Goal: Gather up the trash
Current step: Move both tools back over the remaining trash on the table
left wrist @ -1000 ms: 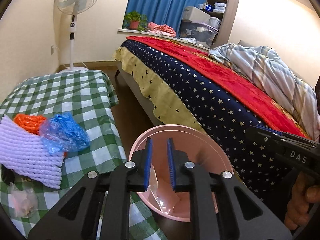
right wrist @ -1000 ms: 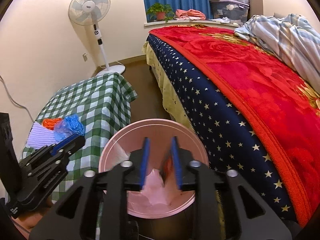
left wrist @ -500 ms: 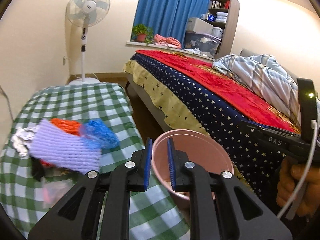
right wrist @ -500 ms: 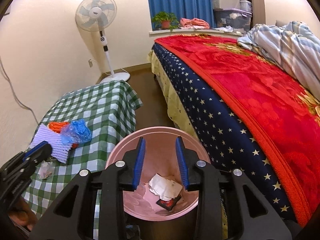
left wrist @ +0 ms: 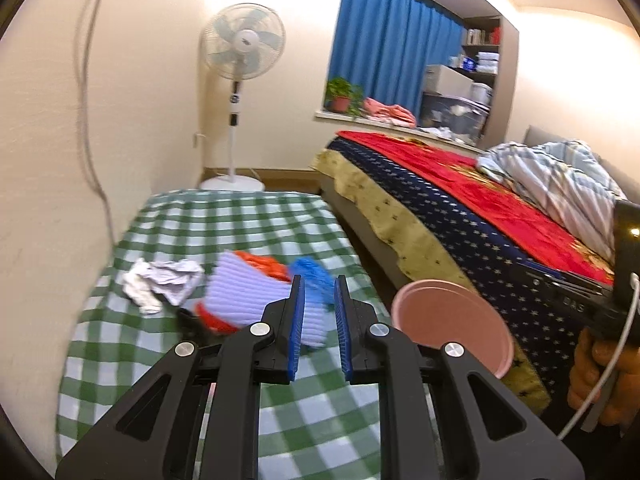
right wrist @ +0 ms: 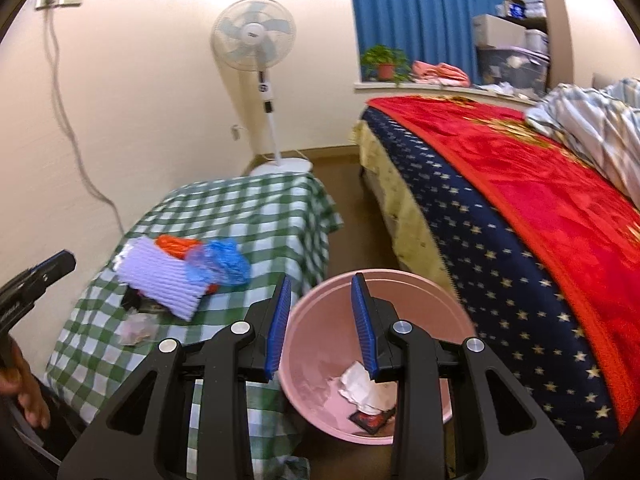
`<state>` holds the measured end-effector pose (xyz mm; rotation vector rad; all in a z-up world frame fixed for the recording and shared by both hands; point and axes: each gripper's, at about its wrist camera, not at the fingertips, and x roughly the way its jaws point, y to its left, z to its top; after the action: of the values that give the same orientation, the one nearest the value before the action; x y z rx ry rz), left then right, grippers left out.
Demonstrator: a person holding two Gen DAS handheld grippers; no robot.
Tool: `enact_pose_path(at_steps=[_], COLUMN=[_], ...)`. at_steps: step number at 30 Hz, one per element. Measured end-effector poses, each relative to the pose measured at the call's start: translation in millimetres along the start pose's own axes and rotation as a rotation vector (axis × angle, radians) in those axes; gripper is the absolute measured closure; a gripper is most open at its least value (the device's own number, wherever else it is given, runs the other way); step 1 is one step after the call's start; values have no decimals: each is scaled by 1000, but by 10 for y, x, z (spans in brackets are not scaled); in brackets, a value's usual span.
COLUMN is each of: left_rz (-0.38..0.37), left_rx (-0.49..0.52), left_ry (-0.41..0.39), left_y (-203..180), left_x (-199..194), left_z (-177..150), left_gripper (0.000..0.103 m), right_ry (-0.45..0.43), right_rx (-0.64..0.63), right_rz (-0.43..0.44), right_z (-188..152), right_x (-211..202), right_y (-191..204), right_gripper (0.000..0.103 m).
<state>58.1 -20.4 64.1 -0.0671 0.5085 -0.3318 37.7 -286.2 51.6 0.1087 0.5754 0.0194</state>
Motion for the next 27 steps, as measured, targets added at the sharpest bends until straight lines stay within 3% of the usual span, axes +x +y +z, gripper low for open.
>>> enact_pose_path(at_steps=[6,19,23,27], left_rz=[53,160,186,191], left_rx=[-99,-157,-193,-207], left_ry=[24,70,82,92], left_y=[264,600,716,778], left_x=[178,606,703,788], left_z=[-118,-219,-243,-252], left_gripper=[87,87,75,71], right_ry=[10,56,57,57], right_rx=[-41,-30,-48,-81], right_rz=[68,169,208,245], right_z=[-47,-92,-77,-69], right_x=[223,936,1130,1328], right_y=[256,582,792,1010], right_gripper=[72,72,72,71])
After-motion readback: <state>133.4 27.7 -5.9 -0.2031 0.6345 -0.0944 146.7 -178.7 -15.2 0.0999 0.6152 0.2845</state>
